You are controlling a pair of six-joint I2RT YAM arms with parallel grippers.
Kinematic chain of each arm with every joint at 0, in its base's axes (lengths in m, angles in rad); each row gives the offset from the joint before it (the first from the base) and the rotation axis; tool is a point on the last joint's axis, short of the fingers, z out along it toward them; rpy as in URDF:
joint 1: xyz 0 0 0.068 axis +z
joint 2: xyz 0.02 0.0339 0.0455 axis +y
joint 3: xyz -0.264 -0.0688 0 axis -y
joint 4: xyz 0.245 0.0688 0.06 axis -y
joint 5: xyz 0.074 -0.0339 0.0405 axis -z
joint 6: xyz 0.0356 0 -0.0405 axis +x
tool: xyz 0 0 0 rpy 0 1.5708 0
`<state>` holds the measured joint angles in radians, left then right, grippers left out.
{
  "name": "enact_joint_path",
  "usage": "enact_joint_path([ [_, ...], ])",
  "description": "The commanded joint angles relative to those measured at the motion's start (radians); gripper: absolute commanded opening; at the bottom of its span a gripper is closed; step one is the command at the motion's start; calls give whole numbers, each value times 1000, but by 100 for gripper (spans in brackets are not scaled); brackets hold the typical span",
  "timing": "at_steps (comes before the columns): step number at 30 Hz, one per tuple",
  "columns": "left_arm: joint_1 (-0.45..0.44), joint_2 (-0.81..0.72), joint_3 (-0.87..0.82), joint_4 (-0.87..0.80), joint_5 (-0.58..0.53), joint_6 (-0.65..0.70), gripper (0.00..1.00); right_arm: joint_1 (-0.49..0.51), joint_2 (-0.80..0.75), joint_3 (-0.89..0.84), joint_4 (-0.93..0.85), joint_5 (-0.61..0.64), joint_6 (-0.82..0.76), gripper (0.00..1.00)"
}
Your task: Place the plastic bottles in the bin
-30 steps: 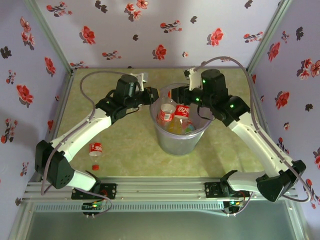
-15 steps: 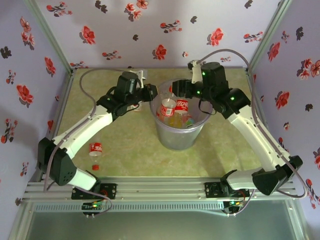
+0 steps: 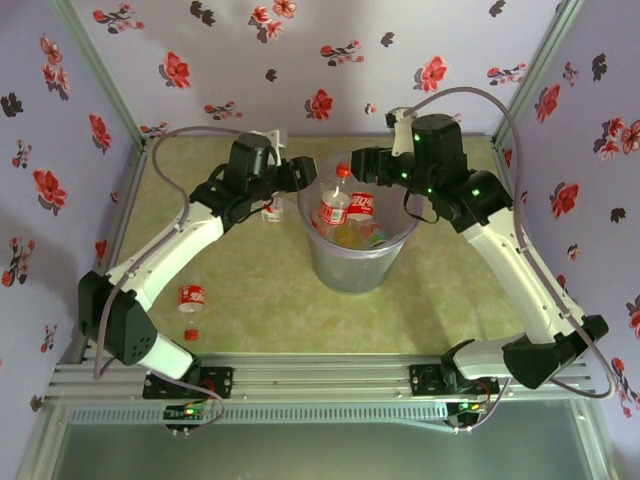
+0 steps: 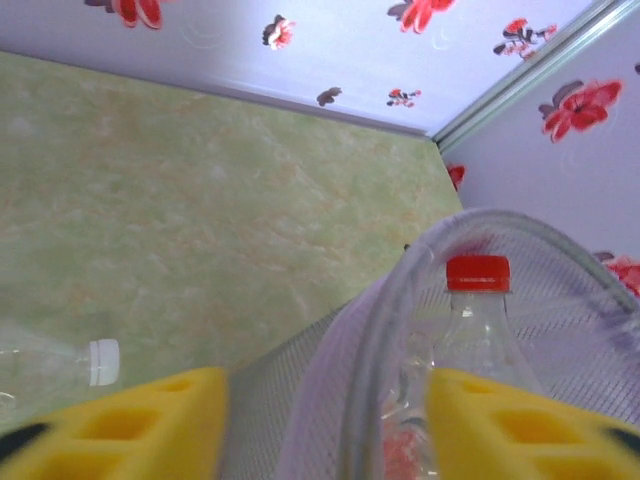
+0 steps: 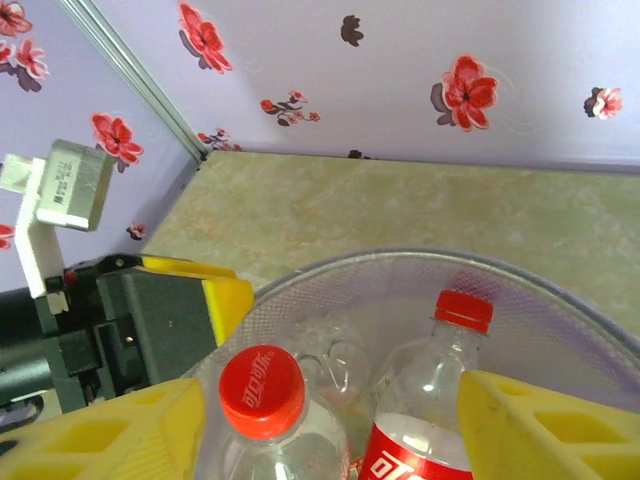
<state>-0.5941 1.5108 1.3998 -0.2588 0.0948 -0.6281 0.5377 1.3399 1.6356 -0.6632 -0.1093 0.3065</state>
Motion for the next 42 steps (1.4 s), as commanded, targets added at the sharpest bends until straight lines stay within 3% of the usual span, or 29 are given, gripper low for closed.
enact_joint_path([
  [1, 17, -36, 41, -50, -32, 45, 90, -17, -36, -33, 8, 28, -21, 69],
  [2, 21, -52, 42, -70, -39, 60, 99, -25, -43, -42, 12, 28, -21, 70],
  [9, 133, -228, -19, -295, -44, 109, 100, -87, -73, -112, 37, 25, -17, 73],
  [16, 338, -471, -216, -647, -259, 131, 100, -165, -106, -211, 83, 1, 19, 78],
  [18, 401, -523, -301, -689, -270, 120, 100, -181, -113, -240, 108, -11, 34, 81],
  [27, 641, -622, -618, -635, -250, 88, 100, -219, -95, -290, 147, -69, 56, 87],
  [42, 665, -332, -708, -365, -153, 28, 100, -240, -99, -307, 159, -84, 54, 86],
])
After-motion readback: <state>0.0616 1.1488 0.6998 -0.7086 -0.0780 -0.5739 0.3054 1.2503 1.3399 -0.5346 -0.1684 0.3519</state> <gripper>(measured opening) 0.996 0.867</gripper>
